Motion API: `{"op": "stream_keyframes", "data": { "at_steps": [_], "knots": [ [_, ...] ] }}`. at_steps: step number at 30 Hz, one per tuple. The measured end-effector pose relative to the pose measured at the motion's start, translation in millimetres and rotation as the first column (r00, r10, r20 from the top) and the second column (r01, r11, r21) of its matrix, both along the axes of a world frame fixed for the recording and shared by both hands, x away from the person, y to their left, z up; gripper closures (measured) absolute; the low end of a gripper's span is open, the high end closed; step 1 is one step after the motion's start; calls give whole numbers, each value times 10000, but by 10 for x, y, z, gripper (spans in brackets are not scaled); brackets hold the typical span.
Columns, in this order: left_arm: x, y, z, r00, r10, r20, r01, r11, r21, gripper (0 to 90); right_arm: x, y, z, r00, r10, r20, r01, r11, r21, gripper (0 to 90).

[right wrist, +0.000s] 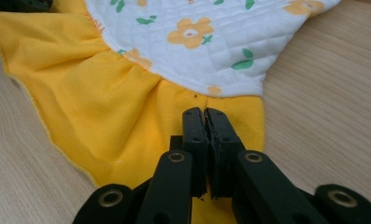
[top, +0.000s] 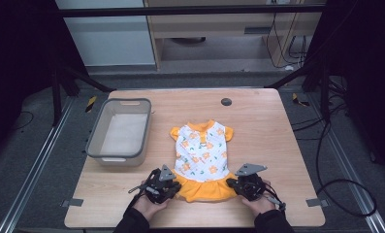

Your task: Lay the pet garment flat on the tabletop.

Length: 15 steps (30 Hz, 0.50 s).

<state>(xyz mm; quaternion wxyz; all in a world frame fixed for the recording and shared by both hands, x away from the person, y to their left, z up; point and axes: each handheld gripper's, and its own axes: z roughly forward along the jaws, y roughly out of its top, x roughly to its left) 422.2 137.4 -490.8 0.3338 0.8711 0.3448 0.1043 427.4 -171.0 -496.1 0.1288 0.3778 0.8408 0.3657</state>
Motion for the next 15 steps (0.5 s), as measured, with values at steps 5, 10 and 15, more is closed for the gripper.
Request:
{"op": "stream_keyframes", "data": {
  "at_steps": [5, 10, 15],
  "knots": [
    [-45, -19, 25, 9999, -110, 67, 109, 9999, 94, 800, -14, -19, 6, 10000, -13, -51, 13, 10000, 48, 863],
    [49, 41, 264, 9960, 281, 854, -236, 9983, -529, 777, -24, -33, 71, 9998, 79, 188, -86, 9993, 361, 863],
    [334, 82, 500, 9831, 1030, 1511, -849, 9889, -1219, 793, -6, 10, 113, 9993, 82, 361, -106, 9977, 674, 900]
  ]
}}
